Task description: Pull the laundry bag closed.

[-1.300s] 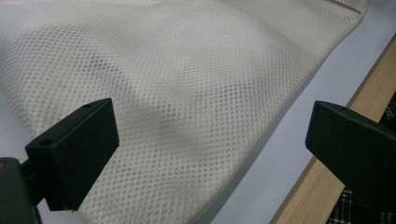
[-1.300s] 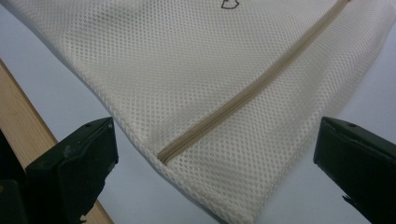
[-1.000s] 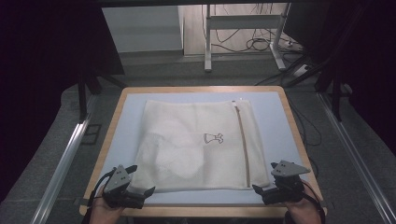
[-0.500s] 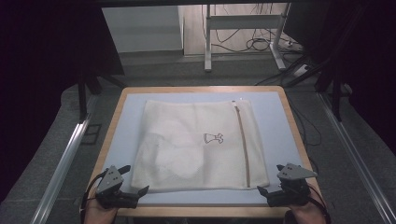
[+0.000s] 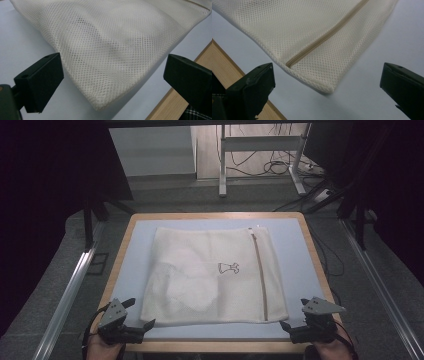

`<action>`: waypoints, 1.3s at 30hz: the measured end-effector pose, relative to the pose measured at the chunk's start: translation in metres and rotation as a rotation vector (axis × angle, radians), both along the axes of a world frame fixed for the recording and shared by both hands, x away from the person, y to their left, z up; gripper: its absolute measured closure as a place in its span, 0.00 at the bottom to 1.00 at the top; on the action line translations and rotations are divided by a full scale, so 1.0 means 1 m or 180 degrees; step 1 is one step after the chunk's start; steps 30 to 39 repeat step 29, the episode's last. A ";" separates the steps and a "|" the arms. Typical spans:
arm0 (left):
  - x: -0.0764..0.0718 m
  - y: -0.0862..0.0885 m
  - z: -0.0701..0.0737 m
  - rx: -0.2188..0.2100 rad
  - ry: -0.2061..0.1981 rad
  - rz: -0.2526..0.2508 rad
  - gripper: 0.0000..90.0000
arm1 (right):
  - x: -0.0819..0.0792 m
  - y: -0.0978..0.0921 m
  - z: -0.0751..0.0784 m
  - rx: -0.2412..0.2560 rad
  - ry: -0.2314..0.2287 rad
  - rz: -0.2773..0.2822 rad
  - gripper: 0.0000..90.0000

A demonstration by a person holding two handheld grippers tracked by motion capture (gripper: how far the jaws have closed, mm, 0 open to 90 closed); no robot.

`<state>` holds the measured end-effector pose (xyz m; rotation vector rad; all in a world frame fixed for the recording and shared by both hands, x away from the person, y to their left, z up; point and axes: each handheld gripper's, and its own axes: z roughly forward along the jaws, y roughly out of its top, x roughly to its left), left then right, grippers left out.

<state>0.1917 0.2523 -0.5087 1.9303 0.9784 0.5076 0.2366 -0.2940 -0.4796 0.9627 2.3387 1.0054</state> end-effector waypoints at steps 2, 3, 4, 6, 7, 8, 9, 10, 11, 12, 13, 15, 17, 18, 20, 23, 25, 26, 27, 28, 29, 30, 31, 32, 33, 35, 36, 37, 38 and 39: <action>0.000 0.002 0.000 -0.0010 -0.0001 0.0015 0.03 | 0.000 -0.001 0.000 0.0003 0.0007 -0.0013 0.00; 0.000 0.002 0.000 -0.0010 -0.0002 0.0022 0.03 | -0.001 -0.002 0.000 0.0004 0.0008 -0.0025 0.00; -0.001 0.003 0.000 -0.0013 0.0002 0.0029 0.03 | -0.001 -0.002 -0.001 0.0003 0.0009 -0.0029 0.00; -0.001 0.005 -0.001 -0.0016 0.0004 0.0048 0.03 | -0.001 -0.004 -0.001 0.0002 0.0010 -0.0042 0.00; -0.001 0.006 -0.001 -0.0026 0.0006 0.0058 0.03 | -0.002 -0.004 -0.001 0.0006 0.0015 -0.0049 0.00; -0.001 0.007 -0.001 -0.0026 0.0010 0.0065 0.03 | -0.002 -0.005 -0.001 0.0007 0.0015 -0.0057 0.00; -0.001 0.008 -0.001 -0.0026 0.0013 0.0073 0.03 | -0.002 -0.006 -0.002 0.0008 0.0019 -0.0067 0.00; -0.001 0.008 -0.001 -0.0024 0.0016 0.0081 0.03 | -0.002 -0.006 -0.002 0.0011 0.0026 -0.0069 0.00; -0.001 0.009 -0.002 -0.0024 0.0019 0.0088 0.03 | -0.002 -0.007 -0.002 0.0008 0.0031 -0.0076 0.00; -0.001 0.010 -0.002 -0.0026 0.0023 0.0095 0.03 | -0.002 -0.008 -0.002 0.0009 0.0034 -0.0082 0.00; -0.001 0.010 -0.002 -0.0025 0.0027 0.0099 0.03 | -0.002 -0.008 -0.003 0.0009 0.0041 -0.0089 0.00; -0.001 0.011 -0.003 -0.0023 0.0035 0.0112 0.03 | -0.002 -0.009 -0.003 0.0006 0.0053 -0.0100 0.00; -0.001 0.013 -0.003 -0.0018 0.0048 0.0126 0.03 | -0.002 -0.010 -0.004 0.0007 0.0069 -0.0116 0.00; -0.001 0.013 -0.004 -0.0015 0.0056 0.0139 0.03 | -0.002 -0.011 -0.004 0.0003 0.0074 -0.0119 0.00; -0.001 0.015 -0.004 -0.0019 0.0081 0.0164 0.03 | -0.002 -0.011 -0.005 -0.0002 0.0094 -0.0134 0.00; -0.001 0.016 -0.004 -0.0039 0.0089 0.0176 0.03 | -0.002 -0.012 -0.006 -0.0012 0.0131 -0.0157 0.00; 0.000 0.016 -0.004 -0.0036 0.0093 0.0175 0.03 | -0.001 -0.013 -0.007 -0.0014 0.0149 -0.0170 0.00; 0.000 0.016 -0.004 -0.0027 0.0095 0.0175 0.03 | -0.001 -0.013 -0.007 -0.0010 0.0151 -0.0170 0.00; 0.000 0.015 -0.004 -0.0016 0.0096 0.0176 0.03 | -0.001 -0.014 -0.007 -0.0008 0.0152 -0.0170 0.00; 0.000 0.014 -0.004 -0.0004 0.0095 0.0171 0.03 | -0.001 -0.014 -0.007 -0.0011 0.0151 -0.0170 0.00; 0.001 0.014 -0.004 0.0019 0.0101 0.0169 0.03 | -0.001 -0.013 -0.007 -0.0018 0.0151 -0.0167 0.00; 0.001 0.014 -0.004 0.0019 0.0101 0.0169 0.03 | -0.001 -0.013 -0.007 -0.0018 0.0151 -0.0167 0.00; 0.001 0.014 -0.004 0.0019 0.0101 0.0169 0.03 | -0.001 -0.013 -0.007 -0.0018 0.0151 -0.0167 0.00; 0.001 0.014 -0.004 0.0019 0.0101 0.0169 0.03 | -0.001 -0.013 -0.007 -0.0018 0.0151 -0.0167 0.00; 0.001 0.014 -0.004 0.0019 0.0101 0.0169 0.03 | -0.001 -0.013 -0.007 -0.0018 0.0151 -0.0167 0.00; 0.001 0.014 -0.004 0.0019 0.0101 0.0169 0.03 | -0.001 -0.013 -0.007 -0.0018 0.0151 -0.0167 0.00; 0.001 0.014 -0.004 0.0019 0.0101 0.0169 0.03 | -0.001 -0.013 -0.007 -0.0018 0.0151 -0.0167 0.00; 0.001 0.014 -0.004 0.0019 0.0101 0.0169 0.03 | -0.001 -0.013 -0.007 -0.0018 0.0151 -0.0167 0.00; 0.001 0.014 -0.004 0.0019 0.0101 0.0169 0.03 | -0.001 -0.013 -0.007 -0.0018 0.0151 -0.0167 0.00; 0.001 0.014 -0.004 0.0019 0.0101 0.0169 0.03 | -0.001 -0.013 -0.007 -0.0018 0.0151 -0.0167 0.00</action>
